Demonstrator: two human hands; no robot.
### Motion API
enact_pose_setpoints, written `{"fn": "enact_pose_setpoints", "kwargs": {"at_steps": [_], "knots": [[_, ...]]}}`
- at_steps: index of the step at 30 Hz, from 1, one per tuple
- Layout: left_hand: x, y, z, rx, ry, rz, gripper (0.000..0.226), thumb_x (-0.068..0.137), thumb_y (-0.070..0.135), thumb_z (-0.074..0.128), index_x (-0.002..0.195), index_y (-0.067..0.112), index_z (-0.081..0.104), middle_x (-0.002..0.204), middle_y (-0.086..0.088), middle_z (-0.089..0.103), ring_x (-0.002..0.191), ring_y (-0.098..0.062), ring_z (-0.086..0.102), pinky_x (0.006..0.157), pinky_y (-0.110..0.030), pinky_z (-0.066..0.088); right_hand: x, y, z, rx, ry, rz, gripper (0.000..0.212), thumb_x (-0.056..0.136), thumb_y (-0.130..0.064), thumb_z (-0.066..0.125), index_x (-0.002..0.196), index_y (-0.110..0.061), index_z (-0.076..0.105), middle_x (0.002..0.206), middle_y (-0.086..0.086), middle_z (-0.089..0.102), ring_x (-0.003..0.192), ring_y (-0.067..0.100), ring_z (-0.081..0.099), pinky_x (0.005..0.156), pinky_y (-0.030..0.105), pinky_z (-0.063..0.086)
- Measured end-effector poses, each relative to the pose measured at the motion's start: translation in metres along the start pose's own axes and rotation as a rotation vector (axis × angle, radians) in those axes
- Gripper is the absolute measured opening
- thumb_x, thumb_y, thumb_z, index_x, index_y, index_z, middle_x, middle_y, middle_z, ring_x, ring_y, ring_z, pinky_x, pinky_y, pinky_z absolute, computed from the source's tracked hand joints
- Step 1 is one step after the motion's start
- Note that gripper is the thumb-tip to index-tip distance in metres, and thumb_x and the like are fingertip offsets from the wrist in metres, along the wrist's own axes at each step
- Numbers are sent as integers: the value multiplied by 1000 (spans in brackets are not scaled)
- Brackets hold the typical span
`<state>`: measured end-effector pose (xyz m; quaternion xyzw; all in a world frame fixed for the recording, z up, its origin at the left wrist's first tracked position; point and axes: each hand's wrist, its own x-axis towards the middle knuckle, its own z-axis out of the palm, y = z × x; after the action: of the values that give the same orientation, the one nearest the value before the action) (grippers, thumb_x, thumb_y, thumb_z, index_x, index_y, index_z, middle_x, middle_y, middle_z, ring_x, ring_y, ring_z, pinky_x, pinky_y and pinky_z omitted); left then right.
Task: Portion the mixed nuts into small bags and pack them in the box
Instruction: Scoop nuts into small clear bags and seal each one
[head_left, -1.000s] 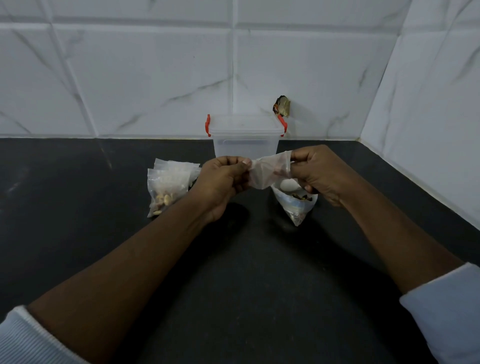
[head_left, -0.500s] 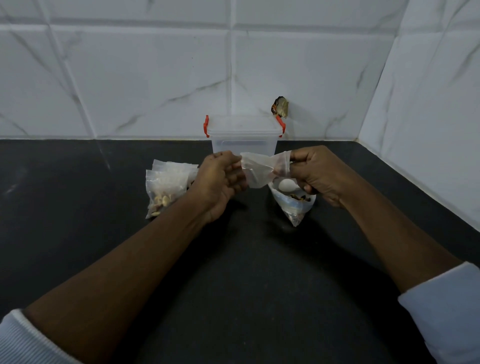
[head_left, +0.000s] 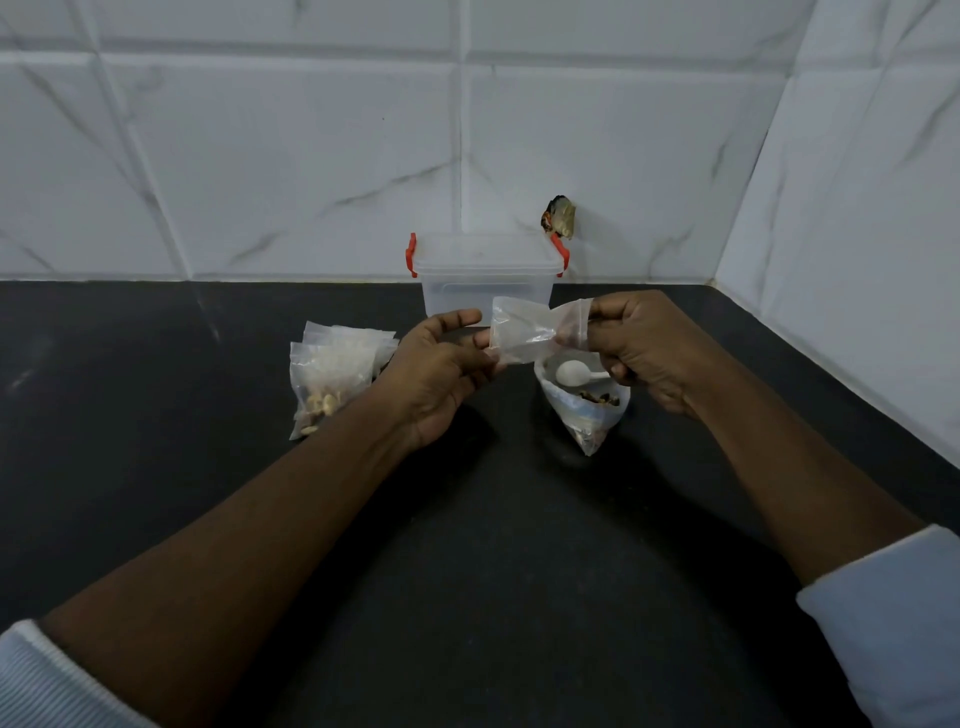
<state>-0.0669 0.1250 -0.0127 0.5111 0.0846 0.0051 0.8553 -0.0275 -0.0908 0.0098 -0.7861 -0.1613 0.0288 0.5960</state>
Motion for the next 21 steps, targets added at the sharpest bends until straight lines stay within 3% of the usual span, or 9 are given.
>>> {"fn": "enact_pose_setpoints", "kwargs": {"at_steps": [2,4,7,8,10,12,15,18,21], "knots": [[2,-1,1,-4,29,6,50,88,-22,56,130,6,57,121,-17,66,111,-30,67,78,-36,64,2,1,0,54,25,31,16,88,-11,77,104,-12,79,80,15,69,46,9,36,39,18,31],[3,-2,4,7,52,9,47,88,-22,55,127,5,59,120,-17,65,108,-28,67,78,-35,63,6,4,1,140,57,66,17,91,0,68,104,-7,77,90,25,67,45,8,38,35,18,28],[-1,-4,8,101,85,70,38,90,-15,57,120,9,59,116,-13,66,107,-27,67,77,-34,60,8,5,3,211,72,71,14,92,1,70,105,-1,75,98,26,66,43,7,35,35,18,25],[-3,-5,9,208,95,152,38,91,-9,59,123,11,58,118,-10,64,108,-26,65,80,-34,59,7,3,4,207,73,59,15,90,-2,74,104,0,74,96,24,65,43,7,34,35,19,24],[-6,-8,5,653,79,467,52,88,9,66,135,21,50,135,-2,53,121,-21,55,94,-35,52,5,0,9,155,68,37,19,85,-7,80,102,-1,75,90,22,64,45,10,32,36,19,25],[-6,-11,3,1139,-54,758,75,80,32,70,146,35,35,152,5,36,142,-22,33,114,-43,30,1,-3,15,115,33,17,15,84,-10,82,97,-5,77,86,23,63,47,13,31,38,20,27],[-3,-16,11,1467,-142,851,88,83,52,69,155,36,22,162,6,26,155,-19,9,122,-54,-1,-6,-6,26,117,-35,9,3,87,-8,79,89,-8,77,71,15,61,43,12,32,39,20,27],[3,-16,14,1506,-85,856,61,88,54,66,141,34,43,140,10,52,143,-17,36,123,-56,-3,-9,-7,35,63,-52,-30,1,88,-5,77,88,-6,76,65,11,64,41,9,37,39,20,32],[5,-13,12,1463,-53,845,34,92,43,65,120,32,49,108,16,55,115,-11,53,122,-54,4,-8,-8,39,20,-25,-63,7,88,-6,79,95,-4,77,71,24,63,43,9,39,42,20,35]]}}
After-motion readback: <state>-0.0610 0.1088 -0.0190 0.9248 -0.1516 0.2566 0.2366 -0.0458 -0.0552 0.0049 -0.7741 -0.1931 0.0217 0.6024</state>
